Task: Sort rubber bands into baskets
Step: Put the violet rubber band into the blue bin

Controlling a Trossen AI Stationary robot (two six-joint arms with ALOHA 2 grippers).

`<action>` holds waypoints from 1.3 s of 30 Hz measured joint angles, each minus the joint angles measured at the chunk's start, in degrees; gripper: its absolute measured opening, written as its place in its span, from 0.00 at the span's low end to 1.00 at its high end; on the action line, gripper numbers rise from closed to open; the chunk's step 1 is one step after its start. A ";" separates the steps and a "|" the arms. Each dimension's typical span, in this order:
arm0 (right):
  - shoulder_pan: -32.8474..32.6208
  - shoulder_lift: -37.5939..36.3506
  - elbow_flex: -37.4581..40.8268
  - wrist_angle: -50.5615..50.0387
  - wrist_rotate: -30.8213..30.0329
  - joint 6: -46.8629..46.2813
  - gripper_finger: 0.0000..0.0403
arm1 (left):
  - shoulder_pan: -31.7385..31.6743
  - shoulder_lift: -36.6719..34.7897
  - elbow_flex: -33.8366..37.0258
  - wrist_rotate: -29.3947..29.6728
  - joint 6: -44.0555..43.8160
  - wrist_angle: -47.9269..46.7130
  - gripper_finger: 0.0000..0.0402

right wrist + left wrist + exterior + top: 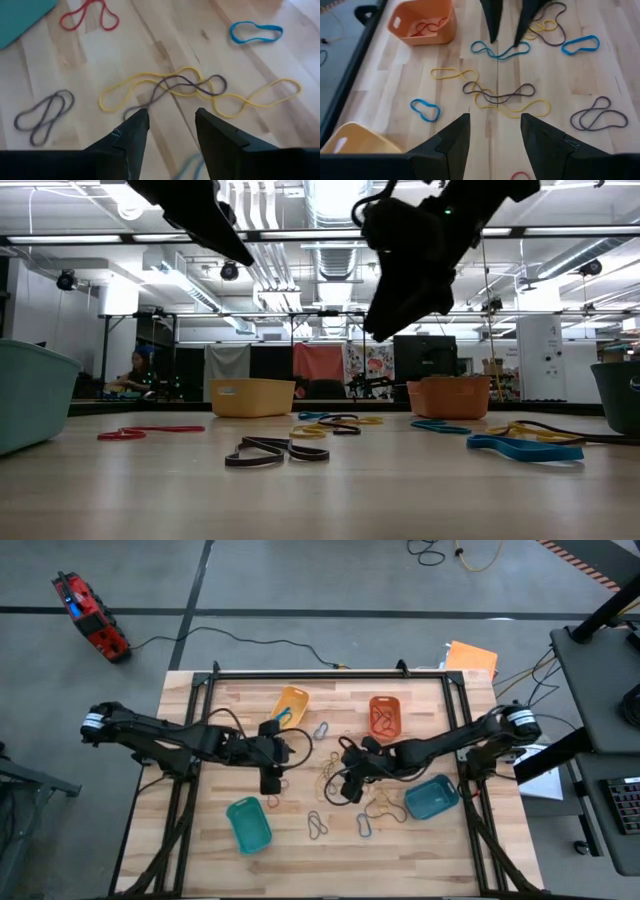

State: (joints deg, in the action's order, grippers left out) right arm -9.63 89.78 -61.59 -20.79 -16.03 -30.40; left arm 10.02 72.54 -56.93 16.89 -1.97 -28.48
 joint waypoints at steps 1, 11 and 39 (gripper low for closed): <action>0.00 0.81 -0.80 -0.45 0.01 -0.85 0.41 | 0.10 -0.63 0.00 0.72 0.02 -0.10 0.40; -0.13 9.85 -9.54 -6.74 3.02 -8.86 0.45 | 1.68 -9.64 0.09 2.25 -1.03 -5.96 0.40; -0.15 25.20 -17.61 -10.22 5.29 -12.89 0.45 | 1.86 -15.36 0.09 3.67 2.53 -5.95 0.40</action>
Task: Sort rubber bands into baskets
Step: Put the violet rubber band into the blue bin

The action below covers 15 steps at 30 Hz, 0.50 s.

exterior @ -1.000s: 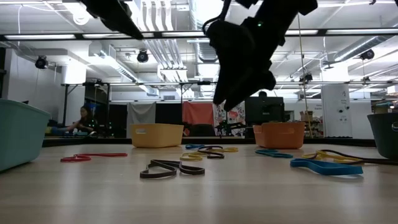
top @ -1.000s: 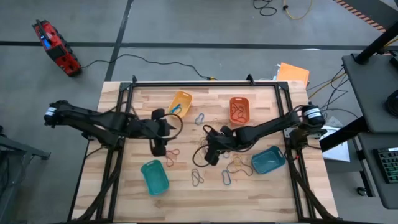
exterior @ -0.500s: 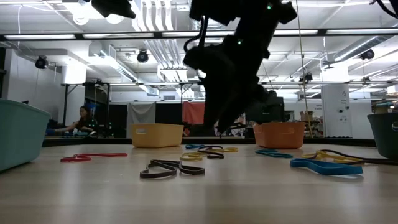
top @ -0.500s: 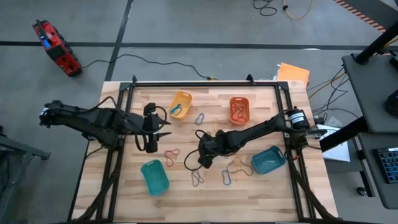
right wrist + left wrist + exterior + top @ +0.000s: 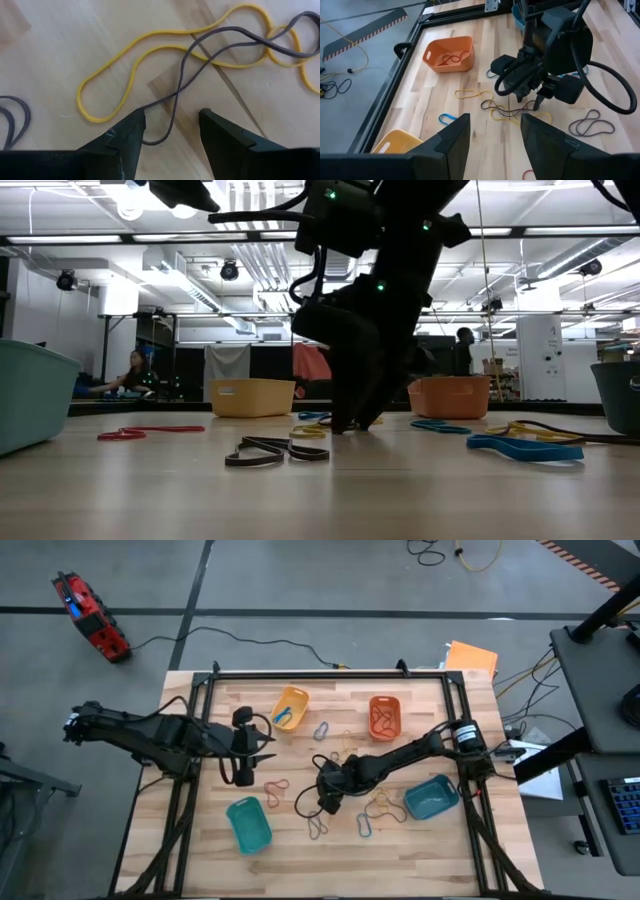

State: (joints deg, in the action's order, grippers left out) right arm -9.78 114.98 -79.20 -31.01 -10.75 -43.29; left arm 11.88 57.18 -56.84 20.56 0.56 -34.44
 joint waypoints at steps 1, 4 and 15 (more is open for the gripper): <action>0.00 0.02 0.00 -0.06 -0.08 0.22 0.43 | 0.00 0.06 0.00 0.00 0.00 -0.02 0.40; 0.02 0.07 0.02 -0.13 -0.50 0.46 0.36 | -0.01 0.20 0.00 0.02 0.02 0.07 0.40; 0.04 -0.38 0.16 -0.22 -2.43 5.40 0.03 | -0.02 0.29 0.00 0.02 0.02 0.11 0.40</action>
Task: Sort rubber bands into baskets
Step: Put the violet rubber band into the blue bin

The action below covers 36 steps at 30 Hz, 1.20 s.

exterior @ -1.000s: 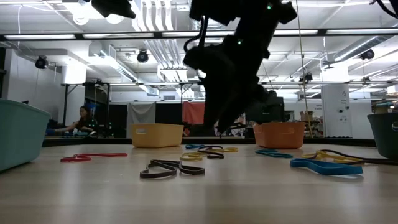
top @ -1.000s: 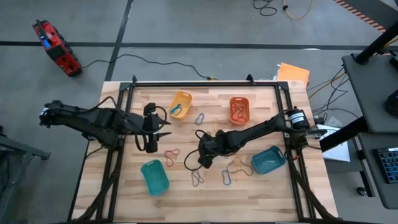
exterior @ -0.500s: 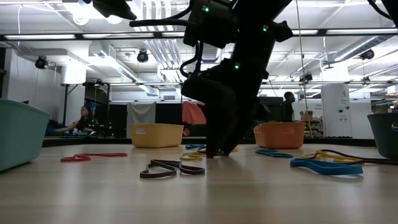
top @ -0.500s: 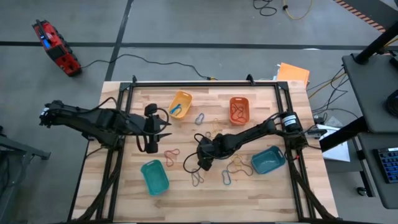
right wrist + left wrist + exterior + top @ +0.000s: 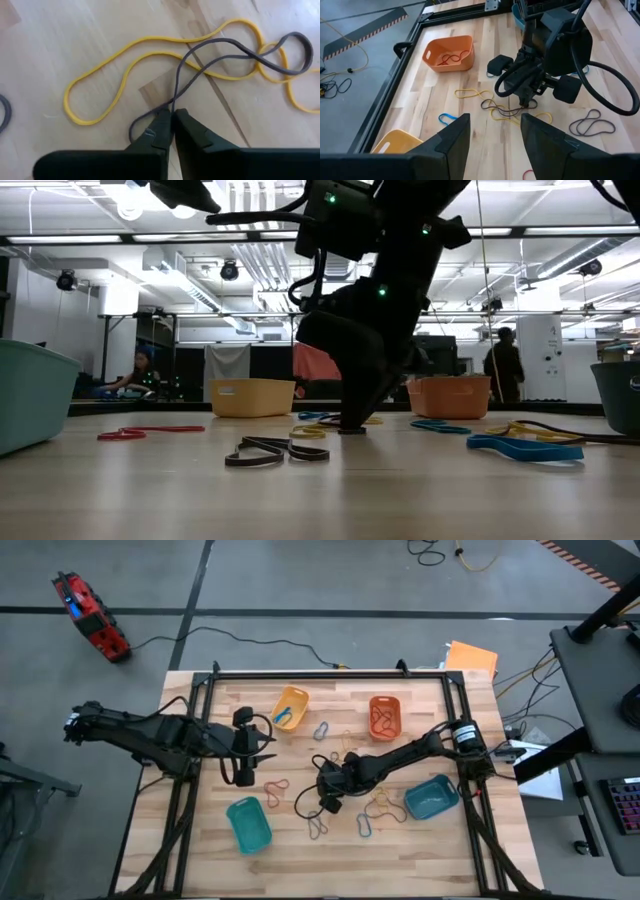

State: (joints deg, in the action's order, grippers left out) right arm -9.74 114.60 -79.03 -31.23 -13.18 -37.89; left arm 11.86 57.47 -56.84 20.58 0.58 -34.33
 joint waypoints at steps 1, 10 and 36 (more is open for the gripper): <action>0.01 -0.42 0.06 -0.20 0.04 0.50 0.03 | 0.00 0.00 0.00 0.02 0.00 0.00 0.40; -0.11 -7.16 0.17 -3.34 -0.48 4.87 0.02 | 0.00 0.00 0.00 0.04 -0.02 -0.06 0.40; -8.95 -37.58 0.12 -26.54 6.22 0.84 0.02 | 0.00 0.00 0.04 0.04 0.39 -0.15 0.40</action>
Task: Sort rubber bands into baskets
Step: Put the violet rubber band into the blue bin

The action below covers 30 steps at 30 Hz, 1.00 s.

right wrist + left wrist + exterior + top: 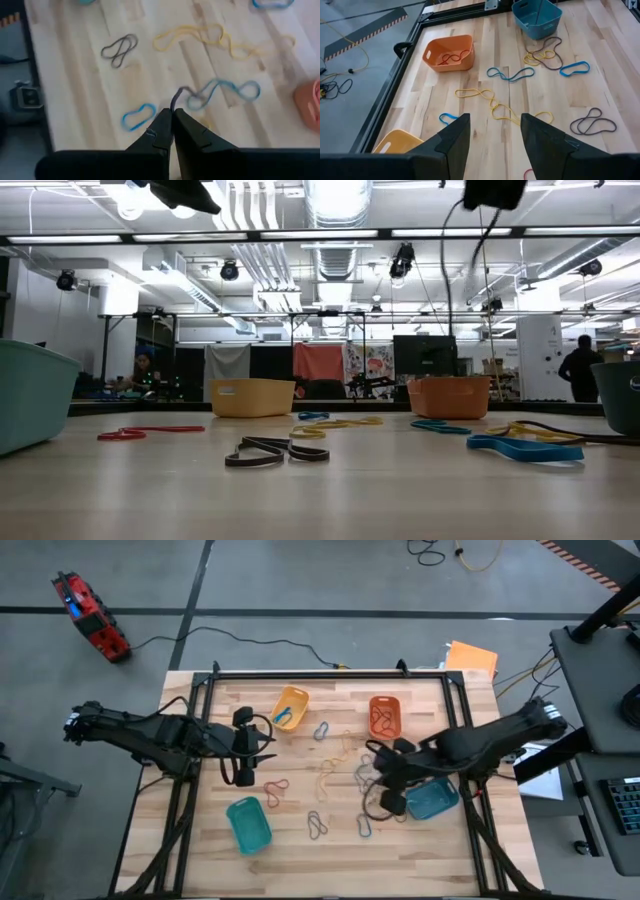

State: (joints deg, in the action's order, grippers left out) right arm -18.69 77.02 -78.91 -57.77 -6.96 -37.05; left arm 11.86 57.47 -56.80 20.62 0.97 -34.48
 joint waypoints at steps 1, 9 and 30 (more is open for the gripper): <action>-0.52 -0.86 0.00 -0.92 0.37 -1.50 0.02 | 0.00 0.00 0.00 0.00 0.00 -0.02 0.40; -3.84 -3.09 -0.02 -13.76 1.39 -14.58 0.02 | 0.00 0.00 0.00 0.04 1.49 0.00 0.40; -4.10 -1.12 0.32 -32.27 10.66 -31.50 0.02 | -0.02 -0.11 0.00 10.38 3.04 0.16 0.40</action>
State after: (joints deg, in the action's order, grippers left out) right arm -22.78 75.90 -78.60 -90.04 3.70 -68.55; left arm 11.84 57.36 -56.80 31.00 4.01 -34.32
